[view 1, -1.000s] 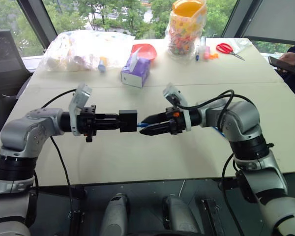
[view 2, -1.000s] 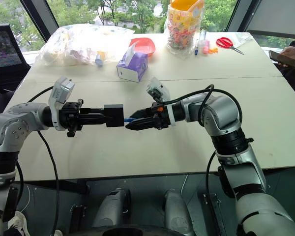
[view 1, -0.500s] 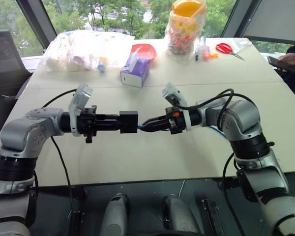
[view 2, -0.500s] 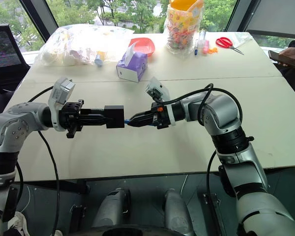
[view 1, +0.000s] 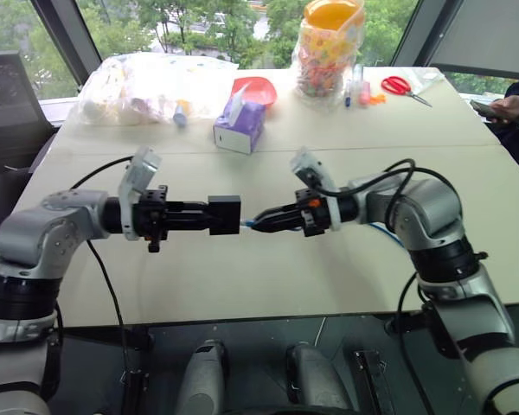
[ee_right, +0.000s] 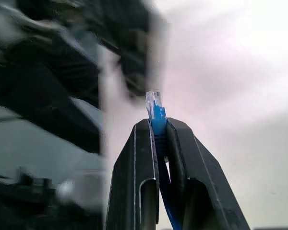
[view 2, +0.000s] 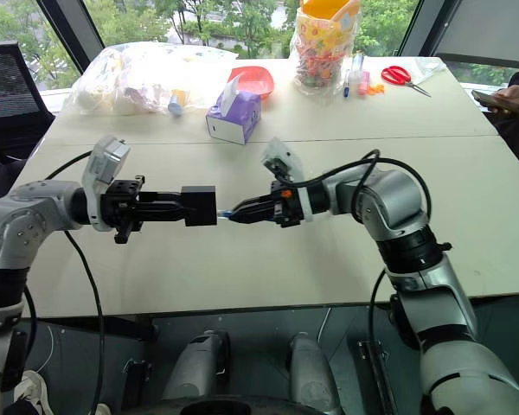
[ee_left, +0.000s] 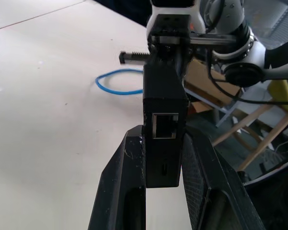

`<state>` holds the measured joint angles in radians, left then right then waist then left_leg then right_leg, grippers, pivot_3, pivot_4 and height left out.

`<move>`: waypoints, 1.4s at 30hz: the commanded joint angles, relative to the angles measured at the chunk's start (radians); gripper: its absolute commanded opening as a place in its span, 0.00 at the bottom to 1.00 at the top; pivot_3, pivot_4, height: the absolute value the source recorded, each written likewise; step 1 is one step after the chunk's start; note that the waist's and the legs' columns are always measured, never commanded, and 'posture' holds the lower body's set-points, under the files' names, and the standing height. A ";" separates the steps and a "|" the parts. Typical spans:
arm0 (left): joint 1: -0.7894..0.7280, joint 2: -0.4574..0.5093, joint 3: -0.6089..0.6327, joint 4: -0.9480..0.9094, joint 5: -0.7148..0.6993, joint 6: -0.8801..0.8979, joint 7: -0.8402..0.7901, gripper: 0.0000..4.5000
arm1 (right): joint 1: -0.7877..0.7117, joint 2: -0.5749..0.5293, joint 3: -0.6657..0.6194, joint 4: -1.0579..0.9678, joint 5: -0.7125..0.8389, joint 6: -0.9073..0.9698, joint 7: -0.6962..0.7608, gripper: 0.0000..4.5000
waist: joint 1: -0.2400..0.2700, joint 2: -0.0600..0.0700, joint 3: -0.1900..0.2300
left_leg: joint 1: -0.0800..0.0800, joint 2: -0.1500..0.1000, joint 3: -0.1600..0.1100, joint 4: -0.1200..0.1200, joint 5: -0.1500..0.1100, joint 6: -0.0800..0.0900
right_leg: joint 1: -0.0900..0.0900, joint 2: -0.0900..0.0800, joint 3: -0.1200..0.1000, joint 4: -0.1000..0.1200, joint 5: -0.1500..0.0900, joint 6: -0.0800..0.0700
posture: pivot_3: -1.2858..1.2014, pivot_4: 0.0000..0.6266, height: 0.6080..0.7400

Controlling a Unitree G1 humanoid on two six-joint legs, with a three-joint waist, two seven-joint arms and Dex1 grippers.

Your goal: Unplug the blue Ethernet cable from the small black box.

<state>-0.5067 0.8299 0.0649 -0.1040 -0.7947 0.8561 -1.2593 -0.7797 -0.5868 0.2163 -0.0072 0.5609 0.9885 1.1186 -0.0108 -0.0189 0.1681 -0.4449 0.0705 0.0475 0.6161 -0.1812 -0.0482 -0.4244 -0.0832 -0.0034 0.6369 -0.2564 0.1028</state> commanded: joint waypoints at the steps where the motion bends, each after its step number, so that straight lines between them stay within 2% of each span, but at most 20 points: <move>1: -0.001 0.019 0.028 -0.028 -0.016 -0.002 -0.013 0.10 | -0.004 -0.017 -0.033 0.019 -0.007 -0.047 0.017 0.01 | -0.001 0.000 0.000 | 0.000 0.000 0.000 0.000 0.000 0.000 | 0.000 0.000 0.000 0.000 0.000 0.000 | 0.52 0.24 0.96; 5: 0.000 0.028 0.032 -0.022 -0.012 -0.003 -0.018 0.10 | 0.000 -0.037 -0.040 0.049 -0.021 -0.077 0.016 0.01 | -0.004 0.000 0.000 | 0.000 0.000 0.000 -0.001 0.000 0.000 | 0.000 0.001 0.000 0.000 0.000 0.000 | 0.52 0.24 0.96; 8: -0.004 0.019 0.021 -0.013 -0.001 -0.014 -0.012 0.10 | -0.018 -0.019 -0.040 0.135 -0.094 -0.164 -0.042 0.01 | -0.002 0.000 0.000 | 0.000 0.000 0.000 -0.001 0.000 0.000 | 0.000 0.001 0.000 0.000 0.000 0.000 | 0.52 0.24 0.96; 12: 0.012 -0.044 -0.025 -0.007 0.044 -0.057 0.032 0.10 | -0.081 0.069 -0.034 0.378 -0.248 -0.339 -0.230 0.01 | -0.002 0.000 0.000 | 0.000 0.000 0.000 0.000 0.000 0.000 | 0.000 0.001 0.000 0.000 0.000 0.000 | 0.52 0.24 0.96; 14: 0.019 -0.060 -0.032 -0.007 0.049 -0.060 0.035 0.10 | -0.104 0.090 -0.027 0.451 -0.290 -0.368 -0.258 0.01 | -0.003 0.000 0.000 | 0.001 0.000 0.000 0.001 0.000 0.000 | 0.000 0.001 0.000 0.000 0.000 0.000 | 0.52 0.24 0.96; 16: 0.026 -0.103 -0.051 0.000 0.095 -0.116 0.071 0.10 | -0.137 0.130 -0.046 0.532 -0.317 -0.415 -0.307 0.19 | -0.002 0.000 0.000 | -0.001 0.000 0.000 0.001 0.000 0.000 | 0.000 0.001 0.000 0.001 0.001 0.002 | 0.52 0.24 0.96; 17: 0.029 -0.151 -0.066 0.019 0.150 -0.192 0.120 0.10 | -0.161 0.153 -0.048 0.583 -0.335 -0.441 -0.336 0.24 | -0.002 0.000 0.000 | 0.000 0.000 0.000 0.000 0.000 0.000 | 0.000 0.001 0.000 0.001 0.002 0.003 | 0.52 0.24 0.96; 21: 0.024 -0.272 -0.103 0.096 0.289 -0.379 0.210 0.10 | -0.234 0.210 -0.072 0.744 -0.406 -0.520 -0.470 0.66 | -0.002 0.001 0.000 | 0.000 0.000 0.001 0.000 0.000 0.000 | -0.001 0.001 0.000 0.001 0.002 0.004 | 0.52 0.24 0.96; 23: 0.021 -0.301 -0.105 0.119 0.319 -0.420 0.232 0.10 | -0.247 0.216 -0.086 0.779 -0.419 -0.541 -0.489 0.91 | -0.001 0.000 0.000 | -0.001 0.000 0.001 0.000 0.000 0.000 | -0.001 0.001 0.000 0.001 0.002 0.004 | 0.52 0.24 0.96; 24: 0.019 -0.312 -0.105 0.128 0.324 -0.433 0.233 0.10 | -0.251 0.215 -0.096 0.789 -0.419 -0.545 -0.496 0.99 | 0.000 0.000 0.000 | -0.001 0.000 0.001 0.000 0.000 0.000 | -0.001 0.001 0.000 0.001 0.003 0.004 | 0.52 0.24 0.96; 27: 0.010 -0.392 -0.133 0.231 0.438 -0.648 0.303 0.10 | -0.216 0.184 -0.147 0.712 -0.392 -0.498 -0.492 0.99 | 0.004 0.001 0.000 | -0.001 0.000 0.001 0.000 0.000 0.000 | -0.001 0.000 0.000 0.001 0.003 0.004 | 0.52 0.24 0.96; 32: -0.003 -0.471 -0.150 0.388 0.548 -0.857 0.361 0.10 | -0.079 0.133 -0.229 0.405 -0.329 -0.317 -0.505 0.99 | 0.002 0.001 0.000 | -0.001 0.000 0.001 0.000 0.000 0.000 | 0.000 0.000 0.000 0.001 0.003 0.005 | 0.52 0.24 0.96; 41: -0.075 -0.560 -0.117 0.720 0.630 -1.104 0.495 0.10 | 0.152 0.117 -0.310 -0.147 -0.191 0.009 -0.559 0.99 | 0.000 0.001 0.000 | 0.001 0.000 0.000 0.001 0.000 0.001 | 0.000 0.001 0.000 0.004 0.003 0.005 | 0.52 0.24 0.96; 42: -0.077 -0.564 -0.119 0.740 0.635 -1.121 0.495 0.21 | 0.172 0.116 -0.312 -0.192 -0.174 0.035 -0.561 1.00 | 0.000 0.001 0.000 | 0.001 0.000 0.000 0.001 0.000 0.001 | 0.000 0.001 0.000 0.004 0.003 0.005 | 0.52 0.24 0.96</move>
<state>-0.5645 0.2662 -0.0689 0.6183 -0.1783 -0.2168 -0.7815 -0.6141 -0.4633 -0.0662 -0.1078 0.3516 0.9880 0.5653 -0.0106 -0.0179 0.1681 -0.4442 0.0706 0.0478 0.6171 -0.1814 -0.0477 -0.4248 -0.0827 -0.0029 0.6407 -0.2539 0.1073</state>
